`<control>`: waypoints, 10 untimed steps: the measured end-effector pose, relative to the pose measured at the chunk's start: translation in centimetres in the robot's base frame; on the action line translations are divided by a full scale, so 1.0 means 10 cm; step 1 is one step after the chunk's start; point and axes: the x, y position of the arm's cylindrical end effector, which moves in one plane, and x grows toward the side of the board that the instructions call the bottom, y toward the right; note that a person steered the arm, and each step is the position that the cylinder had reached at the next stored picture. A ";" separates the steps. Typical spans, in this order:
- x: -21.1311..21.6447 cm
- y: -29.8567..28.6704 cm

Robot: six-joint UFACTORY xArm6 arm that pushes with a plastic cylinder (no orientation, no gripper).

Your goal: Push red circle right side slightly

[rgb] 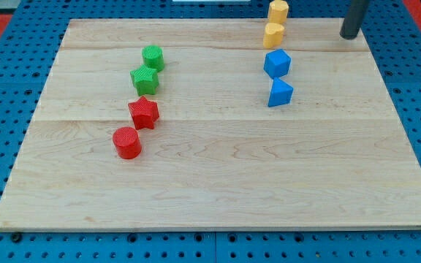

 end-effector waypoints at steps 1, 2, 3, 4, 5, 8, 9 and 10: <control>0.65 0.00; 1.36 -0.14; 1.98 -0.45; 2.34 -0.74; 2.46 -1.06; 3.07 -2.17; 3.09 -2.86; 3.03 -3.65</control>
